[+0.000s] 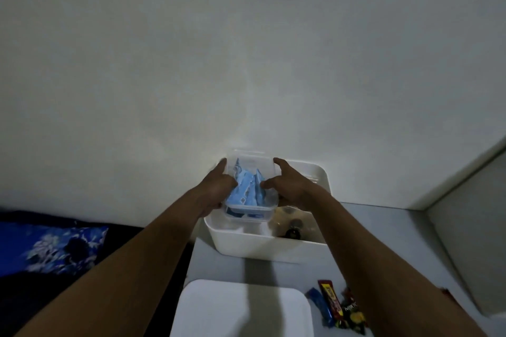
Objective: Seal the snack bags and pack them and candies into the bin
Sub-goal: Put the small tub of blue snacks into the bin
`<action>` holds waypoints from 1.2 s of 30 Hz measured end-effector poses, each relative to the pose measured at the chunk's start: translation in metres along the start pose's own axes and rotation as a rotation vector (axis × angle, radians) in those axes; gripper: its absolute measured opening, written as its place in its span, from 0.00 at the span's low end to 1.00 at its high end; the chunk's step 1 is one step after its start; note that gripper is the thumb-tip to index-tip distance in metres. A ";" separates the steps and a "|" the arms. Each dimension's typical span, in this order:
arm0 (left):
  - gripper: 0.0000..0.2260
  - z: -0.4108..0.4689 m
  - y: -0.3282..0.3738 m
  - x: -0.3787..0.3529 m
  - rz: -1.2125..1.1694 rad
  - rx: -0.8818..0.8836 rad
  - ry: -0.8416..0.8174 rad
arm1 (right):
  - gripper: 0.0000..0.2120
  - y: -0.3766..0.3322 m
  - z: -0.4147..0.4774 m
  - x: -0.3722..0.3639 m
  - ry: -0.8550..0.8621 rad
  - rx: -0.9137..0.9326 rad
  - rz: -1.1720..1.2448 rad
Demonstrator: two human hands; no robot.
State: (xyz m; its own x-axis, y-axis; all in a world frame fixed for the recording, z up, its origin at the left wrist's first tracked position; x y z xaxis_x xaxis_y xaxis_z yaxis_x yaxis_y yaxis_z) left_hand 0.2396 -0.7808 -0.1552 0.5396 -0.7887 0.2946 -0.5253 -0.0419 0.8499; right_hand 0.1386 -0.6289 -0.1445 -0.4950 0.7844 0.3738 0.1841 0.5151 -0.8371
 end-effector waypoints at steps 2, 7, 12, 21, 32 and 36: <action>0.36 0.028 -0.018 -0.006 -0.016 0.006 0.004 | 0.30 0.006 0.010 -0.004 -0.023 -0.008 -0.014; 0.29 0.060 -0.035 -0.020 -0.007 0.010 -0.013 | 0.33 0.018 0.028 -0.013 -0.020 -0.050 -0.029; 0.19 0.044 -0.023 -0.021 0.027 0.008 0.029 | 0.33 0.030 0.044 -0.025 -0.026 -0.074 -0.032; 0.31 0.080 -0.060 -0.038 0.142 0.065 0.049 | 0.38 0.050 0.060 -0.036 0.045 -0.097 -0.182; 0.40 0.076 -0.079 -0.052 0.412 -0.063 0.108 | 0.49 0.071 0.073 -0.063 -0.018 -0.014 -0.388; 0.42 0.074 -0.084 -0.057 0.445 -0.016 0.102 | 0.47 0.072 0.073 -0.069 -0.025 0.017 -0.470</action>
State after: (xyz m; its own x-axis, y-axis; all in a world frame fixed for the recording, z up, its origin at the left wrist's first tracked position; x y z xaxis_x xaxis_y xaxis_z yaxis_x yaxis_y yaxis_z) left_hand 0.2044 -0.7776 -0.2752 0.3259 -0.6633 0.6737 -0.7110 0.2977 0.6371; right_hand 0.1236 -0.6706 -0.2600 -0.5418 0.4591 0.7041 -0.0787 0.8063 -0.5863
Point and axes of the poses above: each hand's wrist, its own z-axis towards the middle knuckle, its own x-axis out of the back of the hand, y = z × x, the point moved 3 cm from there along z, towards the middle knuckle, and after that the axes turned 14 degrees about y, right-handed, at the moved point
